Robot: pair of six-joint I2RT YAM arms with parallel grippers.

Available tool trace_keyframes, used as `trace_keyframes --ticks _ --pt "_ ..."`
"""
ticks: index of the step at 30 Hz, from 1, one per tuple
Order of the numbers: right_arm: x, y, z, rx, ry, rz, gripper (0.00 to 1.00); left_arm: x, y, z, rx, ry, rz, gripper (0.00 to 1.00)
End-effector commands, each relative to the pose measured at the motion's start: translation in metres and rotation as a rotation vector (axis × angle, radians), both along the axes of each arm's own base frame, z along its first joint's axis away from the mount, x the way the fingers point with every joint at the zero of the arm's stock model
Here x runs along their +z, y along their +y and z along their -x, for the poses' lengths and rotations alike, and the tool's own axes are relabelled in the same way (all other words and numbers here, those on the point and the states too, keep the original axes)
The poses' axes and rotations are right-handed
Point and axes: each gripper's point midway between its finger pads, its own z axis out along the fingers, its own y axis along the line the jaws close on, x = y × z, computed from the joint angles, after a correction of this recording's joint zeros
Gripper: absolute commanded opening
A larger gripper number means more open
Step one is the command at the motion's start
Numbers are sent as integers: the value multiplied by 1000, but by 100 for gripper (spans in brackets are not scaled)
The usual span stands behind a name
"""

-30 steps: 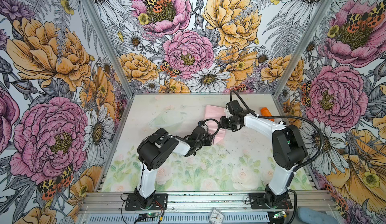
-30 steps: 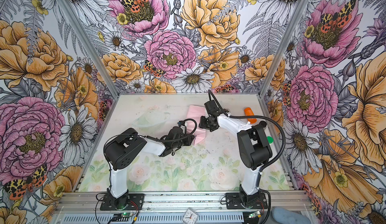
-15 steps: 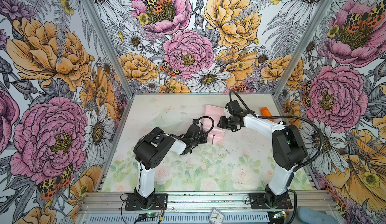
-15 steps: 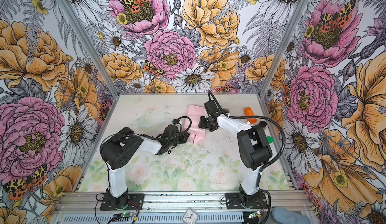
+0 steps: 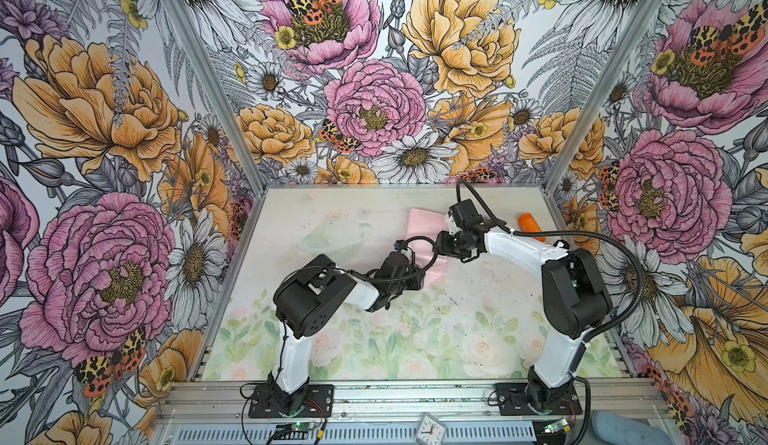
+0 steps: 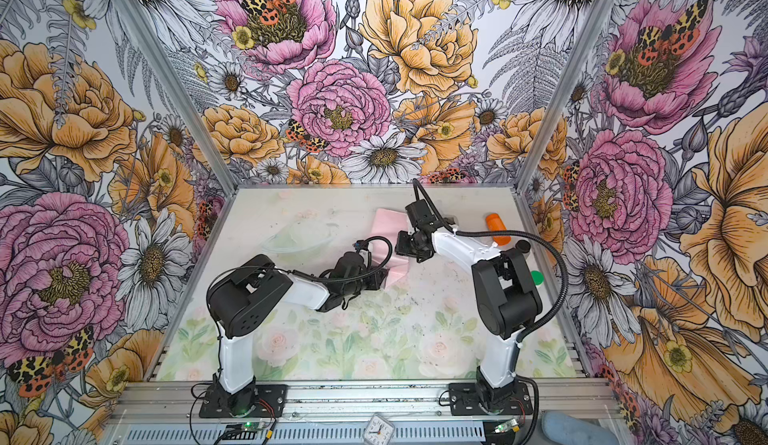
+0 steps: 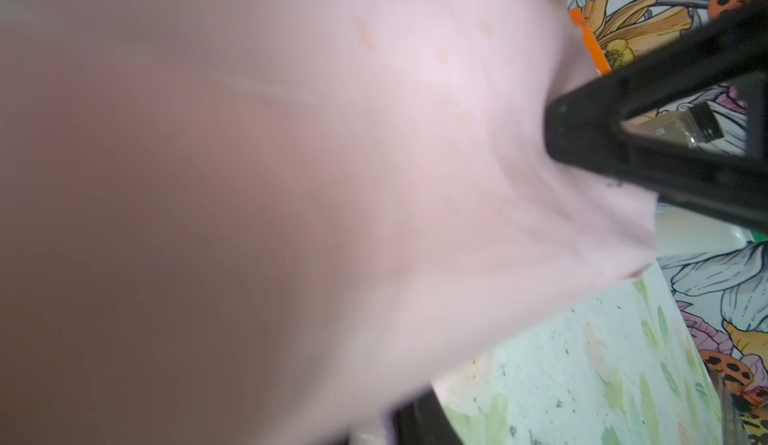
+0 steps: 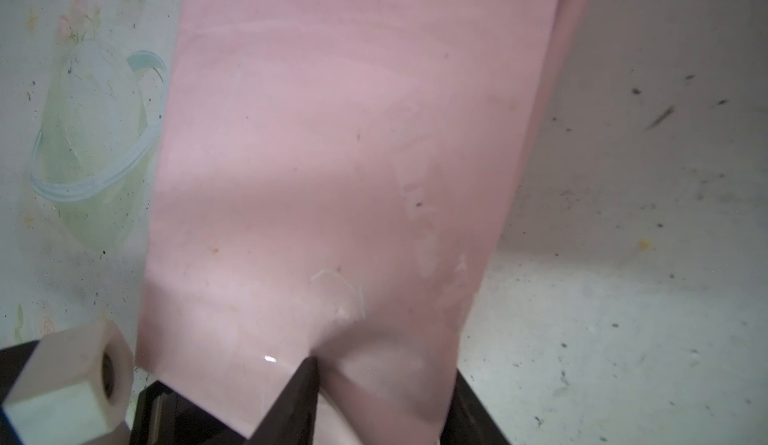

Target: Wrap the gift box in paper

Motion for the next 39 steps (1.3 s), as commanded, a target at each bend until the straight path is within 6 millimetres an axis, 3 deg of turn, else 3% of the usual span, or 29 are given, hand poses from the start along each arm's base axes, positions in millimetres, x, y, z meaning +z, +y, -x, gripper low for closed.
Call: trace_keyframes --ticks 1,5,9,11,14,17,19,22,27,33,34,39 --pt "-27 -7 30 35 108 74 46 -29 39 2 60 70 -108 21" --pt "-26 -7 30 34 105 75 46 -26 38 0 46 62 -110 21" --pt "-21 -5 28 36 95 64 46 -8 31 6 28 39 -92 24" --pt "-11 -5 26 29 77 44 48 7 32 11 23 30 -89 30" --pt "18 -11 19 -6 12 21 54 46 41 19 35 -2 -70 41" --pt "43 -21 13 -43 -41 -12 57 78 56 23 53 6 -81 60" --pt "57 -28 11 -63 -67 -31 57 97 70 19 81 27 -95 72" --pt "63 -33 6 -78 -75 -49 58 112 85 5 113 90 -70 81" --pt "44 -26 -5 -63 -25 -59 57 104 85 -24 94 209 -23 80" --pt "21 -21 -19 -49 17 -45 56 89 61 -54 44 241 8 77" --pt "17 -19 -21 -46 27 -49 56 73 55 -57 38 272 5 76" --pt "6 -13 -22 -19 53 -59 53 65 37 -66 18 277 58 69"
